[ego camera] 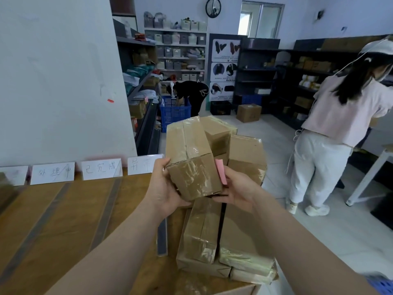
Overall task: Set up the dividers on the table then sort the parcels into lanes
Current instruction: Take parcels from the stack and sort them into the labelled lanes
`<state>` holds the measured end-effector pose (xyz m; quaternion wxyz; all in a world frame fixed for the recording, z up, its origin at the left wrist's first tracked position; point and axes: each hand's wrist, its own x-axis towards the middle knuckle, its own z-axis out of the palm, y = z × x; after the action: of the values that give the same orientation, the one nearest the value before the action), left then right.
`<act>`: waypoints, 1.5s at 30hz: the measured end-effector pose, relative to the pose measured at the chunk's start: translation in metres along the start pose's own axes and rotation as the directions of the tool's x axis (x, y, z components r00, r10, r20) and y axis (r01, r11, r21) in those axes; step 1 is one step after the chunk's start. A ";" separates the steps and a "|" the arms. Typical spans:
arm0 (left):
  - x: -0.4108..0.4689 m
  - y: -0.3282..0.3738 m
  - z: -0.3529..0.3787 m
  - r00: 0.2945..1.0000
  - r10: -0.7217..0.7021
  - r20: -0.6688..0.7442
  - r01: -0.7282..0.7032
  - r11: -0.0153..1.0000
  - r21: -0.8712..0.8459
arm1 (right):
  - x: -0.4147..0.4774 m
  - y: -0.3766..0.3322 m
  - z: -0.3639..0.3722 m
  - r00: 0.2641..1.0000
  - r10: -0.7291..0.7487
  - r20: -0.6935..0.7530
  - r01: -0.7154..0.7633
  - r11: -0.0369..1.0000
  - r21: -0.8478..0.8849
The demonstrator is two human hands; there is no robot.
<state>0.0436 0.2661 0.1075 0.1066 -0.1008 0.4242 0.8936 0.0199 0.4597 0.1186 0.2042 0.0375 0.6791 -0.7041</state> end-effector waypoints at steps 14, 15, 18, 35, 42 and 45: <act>-0.004 -0.004 -0.013 0.966 0.174 -0.191 -0.068 0.885 0.461 | 0.001 0.006 0.017 0.962 -0.109 -0.251 0.112 0.994 -0.005; -0.005 -0.004 -0.013 0.965 0.169 -0.199 -0.060 0.886 0.460 | 0.001 0.007 0.019 0.960 -0.123 -0.252 0.116 0.992 -0.042; -0.010 -0.003 -0.015 0.959 0.164 -0.231 -0.037 0.881 0.472 | 0.000 0.007 0.026 0.954 -0.168 -0.250 0.133 0.980 -0.151; -0.088 0.066 -0.126 0.880 0.333 -0.339 -0.221 0.918 0.328 | 0.003 -0.006 0.168 0.945 -0.319 0.065 0.326 0.925 -0.196; -0.171 0.118 -0.217 0.765 0.396 -0.508 -0.237 0.907 0.349 | -0.003 0.010 0.299 0.922 -0.212 0.324 0.279 0.944 -0.175; -0.210 0.143 -0.259 0.739 0.431 -0.518 -0.265 0.893 0.364 | -0.011 0.017 0.364 0.894 -0.170 0.415 0.259 0.951 -0.167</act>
<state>0.2287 -0.0458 0.1091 -0.1874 -0.2742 0.5634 0.7565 0.1176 0.1083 0.1336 0.2608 -0.2038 0.6965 -0.6366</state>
